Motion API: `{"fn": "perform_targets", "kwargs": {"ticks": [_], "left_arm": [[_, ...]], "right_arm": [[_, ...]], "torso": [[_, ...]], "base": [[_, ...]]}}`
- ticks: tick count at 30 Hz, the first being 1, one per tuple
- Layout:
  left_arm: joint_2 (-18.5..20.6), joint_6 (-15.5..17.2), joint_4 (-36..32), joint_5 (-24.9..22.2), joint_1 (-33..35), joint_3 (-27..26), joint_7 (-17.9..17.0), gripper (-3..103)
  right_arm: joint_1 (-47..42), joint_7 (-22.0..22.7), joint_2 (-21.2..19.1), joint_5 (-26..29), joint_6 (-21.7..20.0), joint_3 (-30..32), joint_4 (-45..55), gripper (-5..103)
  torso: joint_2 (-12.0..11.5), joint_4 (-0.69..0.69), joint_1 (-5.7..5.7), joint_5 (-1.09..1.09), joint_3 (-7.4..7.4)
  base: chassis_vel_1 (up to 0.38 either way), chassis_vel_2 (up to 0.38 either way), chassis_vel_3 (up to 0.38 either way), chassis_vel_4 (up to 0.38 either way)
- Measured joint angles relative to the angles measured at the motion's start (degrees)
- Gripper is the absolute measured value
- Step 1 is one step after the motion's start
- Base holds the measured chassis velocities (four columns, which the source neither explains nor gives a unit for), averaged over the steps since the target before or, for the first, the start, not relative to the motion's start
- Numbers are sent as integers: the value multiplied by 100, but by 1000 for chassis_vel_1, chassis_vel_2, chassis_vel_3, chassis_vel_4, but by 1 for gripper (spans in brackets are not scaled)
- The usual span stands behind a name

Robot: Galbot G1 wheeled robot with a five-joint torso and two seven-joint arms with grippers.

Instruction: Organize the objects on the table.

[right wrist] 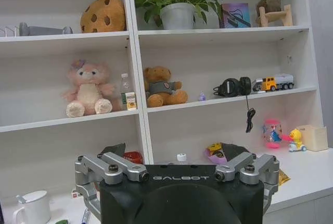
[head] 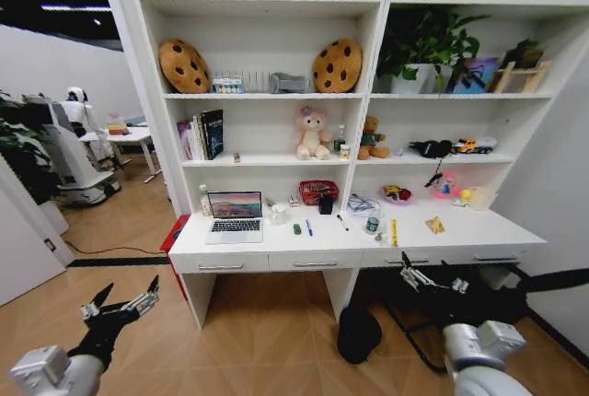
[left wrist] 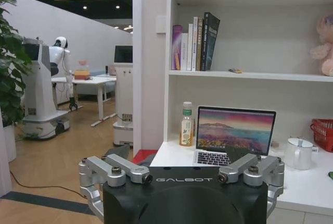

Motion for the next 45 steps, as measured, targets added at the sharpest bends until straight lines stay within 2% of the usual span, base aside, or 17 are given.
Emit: {"fn": "perform_targets", "kwargs": {"ticks": [14, 28, 38, 45], "left_arm": [[-77, -9, 0, 2, 54, -68, -5, 100], [-141, -45, 0, 75, 119, -43, 61, 100], [-151, -72, 0, 169, 119, 47, 137, 100], [-144, -80, 0, 176, 121, 52, 165, 100]], "right_arm": [[-79, -4, 98, -175, 161, 155, 85, 100], [93, 54, 42, -88, 56, 175, 49, 100], [90, 75, 51, -74, 74, 127, 13, 100], [89, 85, 65, -75, 83, 63, 13, 100]], "torso": [[0, -2, -1, 0, 0], [0, 0, -2, 0, -1], [-1, -2, -1, 0, -1], [-3, 2, 3, 2, 1]], "base": [[0, 0, 0, 0], [0, 0, 0, 0], [-112, 109, 109, -119], [-176, 189, 192, -185]]}}
